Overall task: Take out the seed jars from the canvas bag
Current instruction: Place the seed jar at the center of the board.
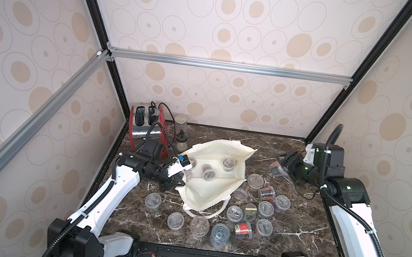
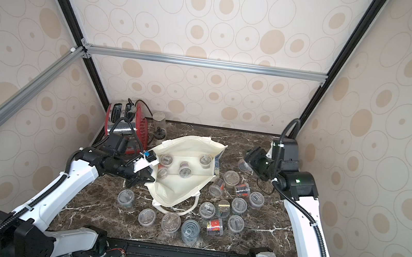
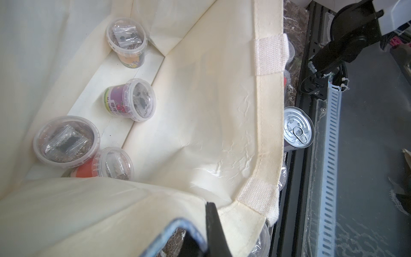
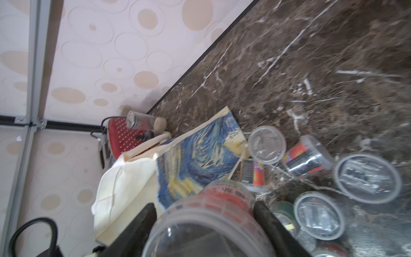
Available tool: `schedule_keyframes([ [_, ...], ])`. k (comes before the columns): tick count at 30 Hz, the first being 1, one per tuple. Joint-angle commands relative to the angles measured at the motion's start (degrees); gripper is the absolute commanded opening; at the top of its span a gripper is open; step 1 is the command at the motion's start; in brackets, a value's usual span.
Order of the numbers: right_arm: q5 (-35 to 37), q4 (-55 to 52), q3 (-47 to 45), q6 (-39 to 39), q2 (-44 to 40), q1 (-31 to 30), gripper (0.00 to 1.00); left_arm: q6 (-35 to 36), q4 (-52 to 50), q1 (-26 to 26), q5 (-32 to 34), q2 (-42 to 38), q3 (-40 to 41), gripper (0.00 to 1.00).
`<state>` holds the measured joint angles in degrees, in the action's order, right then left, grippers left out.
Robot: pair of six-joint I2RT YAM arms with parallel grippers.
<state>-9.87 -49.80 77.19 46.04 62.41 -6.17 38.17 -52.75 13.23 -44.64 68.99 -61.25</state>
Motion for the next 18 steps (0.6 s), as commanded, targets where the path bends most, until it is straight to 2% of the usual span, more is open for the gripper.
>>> schedule_keyframes([
  [1,0.52,0.37,-5.13,-5.46,2.62,3.60,0.68,1.92,-1.13,-0.05,-0.43,0.01,-1.35,0.00],
  [11,6.45,25.52,-18.63,-8.57,16.49,6.04,0.67,3.14,-2.45,-0.05,-0.71,-1.52,-1.23,0.00],
  [18,8.06,34.08,-16.24,-11.19,27.80,7.31,0.67,3.67,-2.64,-0.05,-1.53,-1.54,-1.02,0.00],
])
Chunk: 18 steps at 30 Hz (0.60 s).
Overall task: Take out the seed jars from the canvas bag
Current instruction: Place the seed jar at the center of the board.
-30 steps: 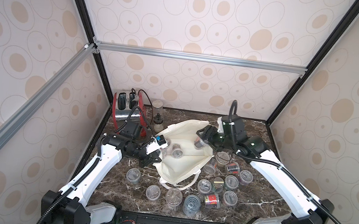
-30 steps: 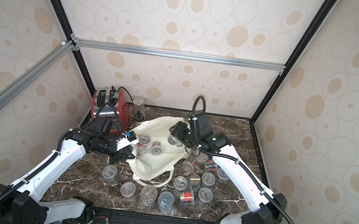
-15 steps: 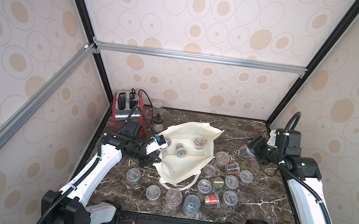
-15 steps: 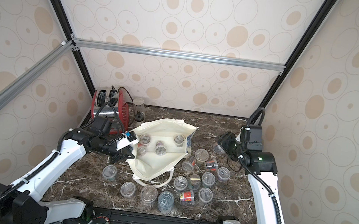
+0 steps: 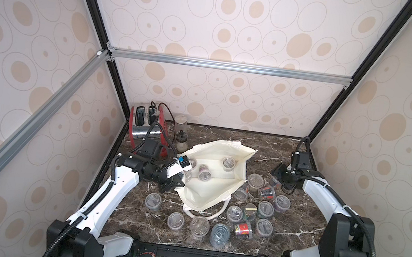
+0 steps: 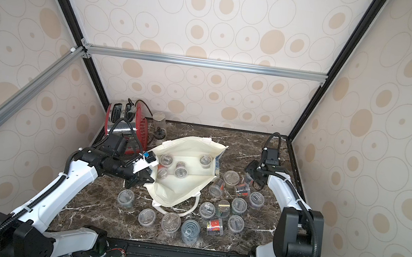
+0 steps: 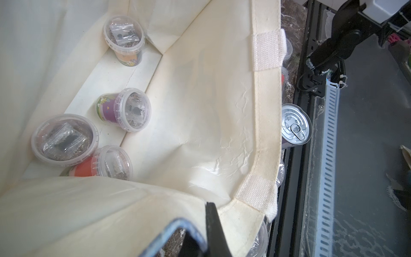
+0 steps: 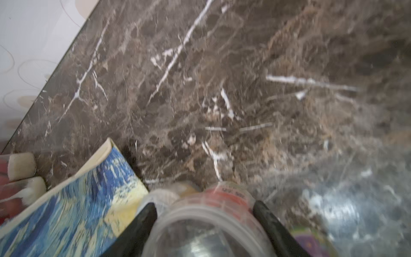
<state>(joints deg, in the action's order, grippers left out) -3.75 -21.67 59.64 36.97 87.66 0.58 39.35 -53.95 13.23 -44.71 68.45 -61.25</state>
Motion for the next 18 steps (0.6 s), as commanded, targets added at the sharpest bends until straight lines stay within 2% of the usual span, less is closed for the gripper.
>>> schedule_keyframes([
  [1,1.84,6.65,1.56,-1.89,3.84,0.65,0.67,2.41,-1.42,-0.05,-1.32,-0.86,-1.04,0.00],
  [9,1.89,7.62,1.22,-1.81,10.29,0.88,0.70,2.75,-1.42,-0.07,-1.12,-0.35,-0.82,0.00],
  [18,4.07,-1.01,2.26,-6.19,5.45,0.91,0.88,3.46,-2.60,-0.13,-1.13,-0.44,-0.67,0.00],
])
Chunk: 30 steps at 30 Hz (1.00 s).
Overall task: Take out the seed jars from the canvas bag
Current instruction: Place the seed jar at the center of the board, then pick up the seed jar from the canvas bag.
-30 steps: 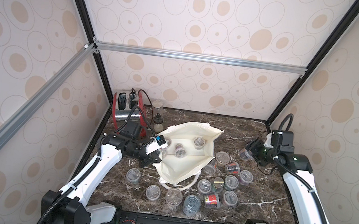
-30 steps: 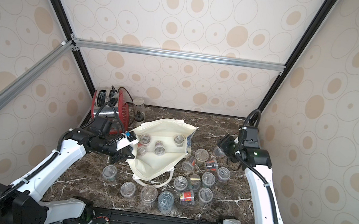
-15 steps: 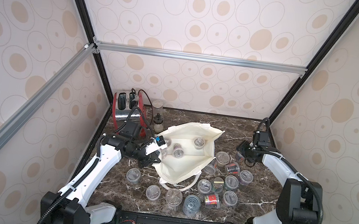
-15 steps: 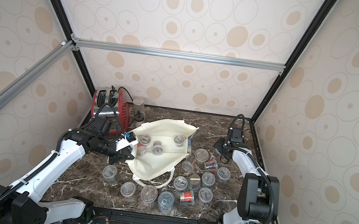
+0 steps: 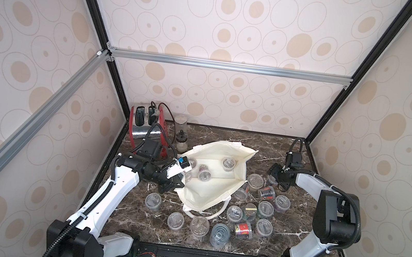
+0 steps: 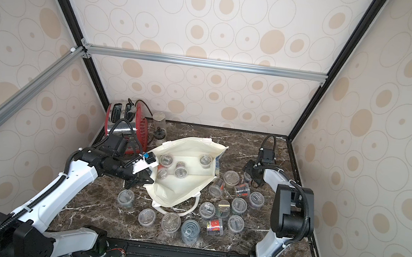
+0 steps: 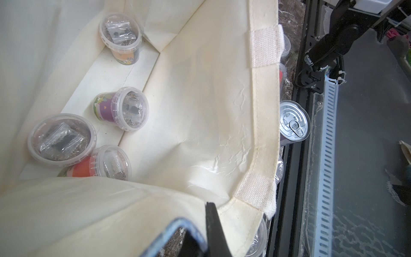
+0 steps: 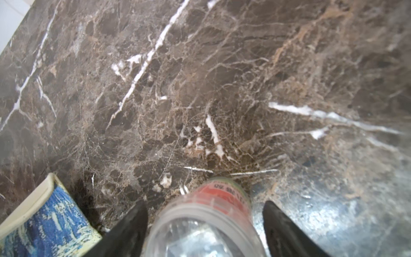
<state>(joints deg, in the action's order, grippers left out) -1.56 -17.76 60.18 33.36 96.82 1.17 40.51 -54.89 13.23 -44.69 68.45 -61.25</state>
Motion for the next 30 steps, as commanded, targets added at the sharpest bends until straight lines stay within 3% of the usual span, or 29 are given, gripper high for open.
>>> schedule_keyframes([
  [1,2.26,-7.47,2.65,-3.60,-4.84,0.32,0.89,2.31,-1.85,-0.15,-1.17,-0.42,-0.77,0.00],
  [6,0.27,-14.04,4.12,-7.55,-14.28,-0.76,0.87,3.01,-2.42,-0.14,-1.37,-0.46,-0.94,0.00],
  [9,3.08,-14.25,4.33,-11.84,-21.73,-5.43,0.83,2.65,-2.91,-0.14,-1.20,-0.18,-1.54,0.00],
  [15,10.74,-13.80,9.28,-25.62,-30.72,-25.64,0.81,2.17,-2.22,-0.14,-3.43,-0.10,0.36,0.00],
  [22,10.72,-19.24,16.99,-37.96,-27.14,-45.79,0.82,0.66,-1.63,-0.17,-3.26,-0.72,-0.16,0.00],
  [30,7.23,-22.62,17.06,-34.91,-17.91,-52.95,0.82,-0.68,-0.96,-0.24,-4.36,-0.36,0.06,0.00],
])
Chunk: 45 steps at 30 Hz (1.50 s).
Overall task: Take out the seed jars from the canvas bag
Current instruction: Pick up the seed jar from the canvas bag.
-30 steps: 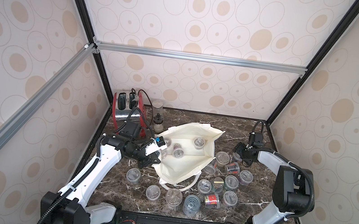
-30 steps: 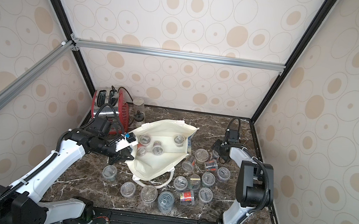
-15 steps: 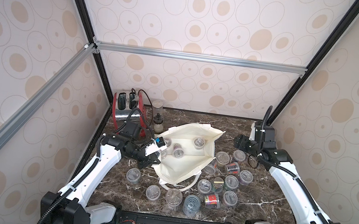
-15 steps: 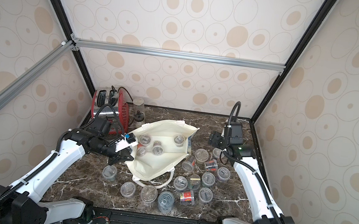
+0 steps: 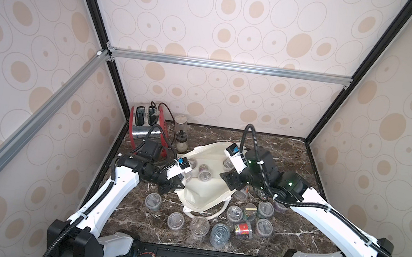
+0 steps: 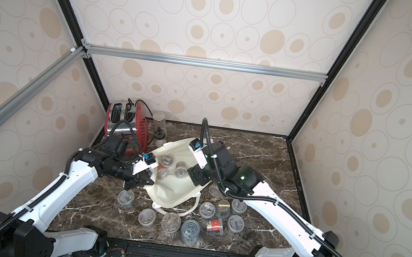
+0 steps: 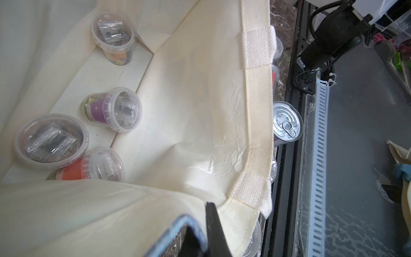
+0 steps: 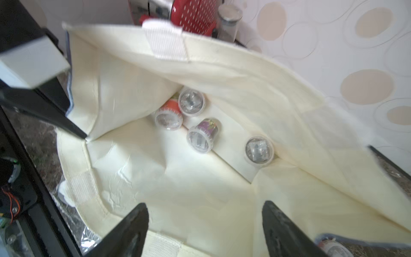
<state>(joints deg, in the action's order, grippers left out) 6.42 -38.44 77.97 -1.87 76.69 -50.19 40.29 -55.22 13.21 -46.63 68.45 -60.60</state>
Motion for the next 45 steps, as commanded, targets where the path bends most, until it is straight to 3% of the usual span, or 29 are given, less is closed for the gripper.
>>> schedule_keyframes([
  [1,0.49,-1.20,-0.78,2.36,4.33,-2.01,0.83,-0.27,-0.97,-0.20,-2.72,-0.30,-0.99,0.00],
  [6,11.38,1.77,2.15,14.58,15.24,-2.21,0.89,2.10,-2.80,-0.19,-5.24,-0.26,-1.58,0.00],
  [11,24.66,5.40,6.00,32.55,26.53,-2.19,0.97,1.39,-1.99,-0.20,-6.66,-0.04,-1.74,0.00],
  [14,28.82,7.76,9.06,36.03,31.64,-1.73,0.99,2.39,-2.01,-0.20,-6.75,-0.38,-1.75,0.00],
  [18,27.89,10.20,10.13,35.29,34.85,2.28,1.00,2.43,-1.74,-0.20,-6.23,-1.10,-1.85,0.00],
  [24,19.91,18.58,7.19,36.12,36.12,7.66,0.94,3.93,-2.48,-0.20,-7.15,-0.59,-1.05,0.00],
  [29,17.32,21.78,7.82,32.94,38.43,9.19,0.83,4.95,-2.96,-0.20,-8.16,-0.02,-1.36,0.00],
  [35,17.58,19.76,7.64,34.96,39.83,10.08,0.65,5.23,-2.78,-0.20,-7.59,-0.44,-0.25,0.00],
  [39,18.71,16.76,8.48,35.56,41.07,10.16,0.66,4.75,-2.52,-0.20,-6.33,-0.76,-0.05,0.00],
  [45,13.75,15.12,9.78,34.70,42.29,11.07,0.72,5.37,-2.54,-0.20,-6.30,-0.81,0.22,0.00],
])
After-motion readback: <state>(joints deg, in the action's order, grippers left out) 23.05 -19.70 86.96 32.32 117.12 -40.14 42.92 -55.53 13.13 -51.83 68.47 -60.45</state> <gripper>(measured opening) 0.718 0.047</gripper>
